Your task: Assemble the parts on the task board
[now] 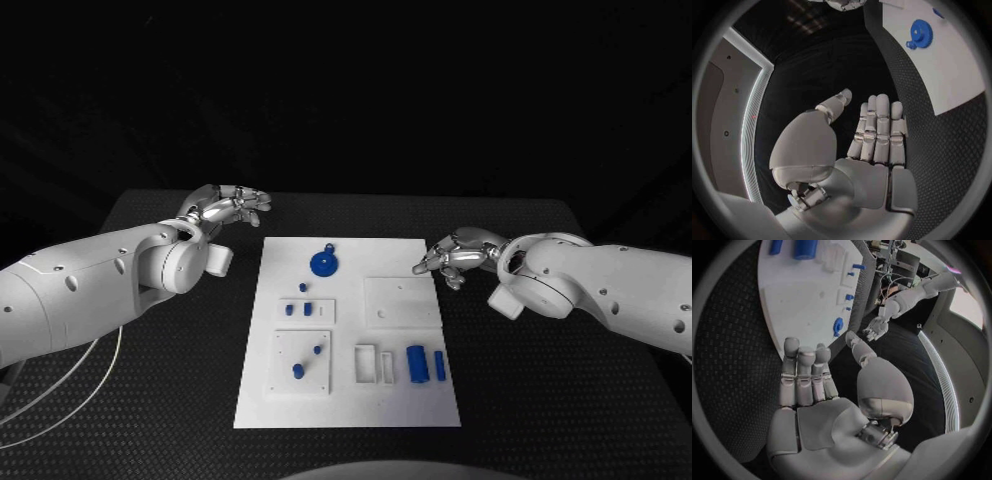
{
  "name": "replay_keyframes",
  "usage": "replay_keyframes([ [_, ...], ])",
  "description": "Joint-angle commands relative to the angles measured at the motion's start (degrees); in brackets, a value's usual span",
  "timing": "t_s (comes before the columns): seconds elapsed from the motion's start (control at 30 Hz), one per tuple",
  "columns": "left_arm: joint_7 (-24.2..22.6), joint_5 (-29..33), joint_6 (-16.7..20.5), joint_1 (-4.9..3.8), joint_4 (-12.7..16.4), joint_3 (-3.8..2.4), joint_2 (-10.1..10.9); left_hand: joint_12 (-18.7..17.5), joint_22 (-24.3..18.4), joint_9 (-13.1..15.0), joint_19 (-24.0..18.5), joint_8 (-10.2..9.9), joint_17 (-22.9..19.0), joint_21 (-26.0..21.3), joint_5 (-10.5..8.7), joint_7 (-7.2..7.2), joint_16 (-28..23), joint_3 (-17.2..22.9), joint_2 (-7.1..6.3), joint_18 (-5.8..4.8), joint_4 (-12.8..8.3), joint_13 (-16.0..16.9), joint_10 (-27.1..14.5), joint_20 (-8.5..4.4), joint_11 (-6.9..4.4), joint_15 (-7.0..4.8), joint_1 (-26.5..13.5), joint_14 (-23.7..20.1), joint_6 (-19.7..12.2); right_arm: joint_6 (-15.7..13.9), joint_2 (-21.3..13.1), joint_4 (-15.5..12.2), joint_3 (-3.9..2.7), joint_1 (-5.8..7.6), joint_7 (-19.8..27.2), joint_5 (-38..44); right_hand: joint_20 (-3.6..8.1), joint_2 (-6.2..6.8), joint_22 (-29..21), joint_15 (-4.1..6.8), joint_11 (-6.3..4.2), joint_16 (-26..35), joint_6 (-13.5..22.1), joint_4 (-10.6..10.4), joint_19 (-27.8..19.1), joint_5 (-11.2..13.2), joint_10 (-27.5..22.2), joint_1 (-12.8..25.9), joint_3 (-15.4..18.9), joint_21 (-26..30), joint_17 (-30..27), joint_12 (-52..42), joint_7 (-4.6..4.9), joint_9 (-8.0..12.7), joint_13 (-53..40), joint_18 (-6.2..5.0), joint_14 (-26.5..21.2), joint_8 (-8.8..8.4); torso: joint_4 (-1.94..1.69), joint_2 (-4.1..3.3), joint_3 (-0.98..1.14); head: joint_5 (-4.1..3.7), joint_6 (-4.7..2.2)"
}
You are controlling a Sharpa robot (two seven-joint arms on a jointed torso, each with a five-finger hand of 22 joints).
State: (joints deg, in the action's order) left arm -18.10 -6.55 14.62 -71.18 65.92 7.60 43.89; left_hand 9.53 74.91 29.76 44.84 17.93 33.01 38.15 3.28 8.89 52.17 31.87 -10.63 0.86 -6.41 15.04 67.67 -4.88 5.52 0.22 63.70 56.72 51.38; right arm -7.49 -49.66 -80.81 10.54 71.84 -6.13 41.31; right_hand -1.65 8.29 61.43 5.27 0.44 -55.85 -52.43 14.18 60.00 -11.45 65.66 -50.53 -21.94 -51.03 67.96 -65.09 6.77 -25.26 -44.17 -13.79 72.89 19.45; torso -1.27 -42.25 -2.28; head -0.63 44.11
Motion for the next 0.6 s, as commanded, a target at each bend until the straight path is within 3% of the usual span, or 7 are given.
replay_keyframes([
  [0.03,-0.64,0.3,-0.86,-0.02,-0.02,-0.04,-0.32,0.21,1.19,0.05,-0.13,0.27,0.05,-0.2,-0.29,-0.15,-0.37,-0.35,0.57,0.46,-0.05,0.08,0.27,-0.63,0.14,-0.11,0.06,-0.07,0.16,5.76,-0.61,-1.95,0.0,0.5,-8.25,5.88,2.14,-0.46,3.15,0.68,-0.28,-5.53,-0.44,-1.13,1.54,-0.32,-1.31,0.38,-0.9,-4.56,4.04,-5.89,-0.13,-0.84,-6.1,-1.21,0.7,0.4,0.05,0.11,-0.05,-0.1,0.12],
  [0.1,-0.61,0.31,-0.89,0.03,-0.07,-0.04,-0.36,0.22,1.19,0.05,-0.13,0.27,0.05,-0.2,-0.28,-0.15,-0.37,-0.35,0.58,0.46,-0.04,0.08,0.27,-0.62,0.14,-0.11,0.04,-0.07,0.16,6.5,-0.87,-2.98,0.0,0.72,-10.53,6.71,2.92,-0.91,4.13,0.88,-0.44,-7.2,-0.93,-1.97,2.36,-1.44,-0.07,0.25,-2.24,-6.12,4.89,-8.2,-0.3,-1.42,-9.55,-1.21,1.35,0.62,0.02,0.1,-0.01,-0.23,0.12],
  [0.2,-0.53,0.32,-0.94,0.13,-0.1,-0.03,-0.42,0.22,1.19,0.05,-0.13,0.28,0.05,-0.21,-0.29,-0.15,-0.37,-0.36,0.59,0.46,-0.02,0.09,0.27,-0.62,0.14,-0.1,0.02,-0.08,0.17,8.85,-1.3,-4.54,0.0,0.96,-13.95,6.72,3.65,-1.54,4.64,1.05,-0.6,-9.24,-0.98,-3.13,3.23,-0.02,3.35,0.3,-3.85,-7.11,5.85,-10.81,-0.46,-1.89,-14.79,-1.21,2.85,0.59,0.0,0.09,-0.01,-0.32,0.16],
  [0.27,-0.49,0.32,-0.95,0.17,-0.13,-0.03,-0.43,0.22,1.19,0.05,-0.13,0.28,0.05,-0.21,-0.28,-0.15,-0.37,-0.36,0.6,0.46,-0.02,0.09,0.27,-0.62,0.14,-0.1,0.01,-0.08,0.17,9.89,-1.51,-5.36,0.0,1.13,-15.95,6.72,4.06,-1.0,4.83,1.09,-0.63,-9.86,-0.99,-3.94,3.46,0.98,4.13,0.22,-5.68,-7.46,6.07,-11.16,-0.48,-2.3,-16.32,-1.21,3.33,0.5,-0.01,0.1,-0.02,-0.31,0.17],
  [0.37,-0.46,0.32,-1.01,0.22,-0.14,-0.03,-0.45,0.22,1.19,0.05,-0.13,0.28,0.05,-0.21,-0.27,-0.16,-0.38,-0.36,0.61,0.46,-0.02,0.09,0.27,-0.62,0.13,-0.1,0.01,-0.08,0.17,11.26,-2.02,-6.89,0.01,1.51,-18.98,6.72,4.21,-0.98,4.95,1.07,-0.6,-10.49,-0.9,-4.48,3.62,1.19,4.95,0.55,-6.42,-7.67,6.37,-11.52,-0.46,-2.54,-17.63,-1.21,3.76,0.39,-0.02,0.11,-0.02,-0.35,0.34],
  [0.5,-0.46,0.32,-1.08,0.28,-0.08,-0.03,-0.4,0.22,1.19,0.04,-0.14,0.28,0.05,-0.21,-0.27,-0.16,-0.38,-0.36,0.61,0.46,-0.03,0.08,0.26,-0.63,0.13,-0.1,0.02,-0.08,0.17,12.55,-3.16,-9.25,0.01,1.89,-22.27,6.9,4.3,-1.14,5.06,1.13,-0.68,-10.89,-1.36,-5.01,3.69,1.17,5.48,1.34,-6.76,-7.84,6.53,-11.64,-0.56,-2.92,-18.46,-1.21,4.01,0.57,-0.08,0.05,-0.03,-1.0,0.36],
  [0.6,-0.44,0.32,-1.02,0.3,-0.15,-0.03,-0.34,0.23,1.19,0.04,-0.14,0.28,0.05,-0.22,-0.26,-0.16,-0.39,-0.36,0.61,0.46,-0.05,0.08,0.25,-0.63,0.13,-0.1,0.03,-0.09,0.16,13.2,-3.54,-10.99,0.03,2.12,-24.0,7.08,4.39,-1.35,5.15,1.3,-0.87,-11.18,-1.88,-5.19,3.69,1.19,6.0,2.34,-6.69,-7.97,6.65,-11.69,-0.76,-3.26,-19.18,-1.21,4.2,0.77,-0.04,0.06,-0.04,-0.92,0.54],
])
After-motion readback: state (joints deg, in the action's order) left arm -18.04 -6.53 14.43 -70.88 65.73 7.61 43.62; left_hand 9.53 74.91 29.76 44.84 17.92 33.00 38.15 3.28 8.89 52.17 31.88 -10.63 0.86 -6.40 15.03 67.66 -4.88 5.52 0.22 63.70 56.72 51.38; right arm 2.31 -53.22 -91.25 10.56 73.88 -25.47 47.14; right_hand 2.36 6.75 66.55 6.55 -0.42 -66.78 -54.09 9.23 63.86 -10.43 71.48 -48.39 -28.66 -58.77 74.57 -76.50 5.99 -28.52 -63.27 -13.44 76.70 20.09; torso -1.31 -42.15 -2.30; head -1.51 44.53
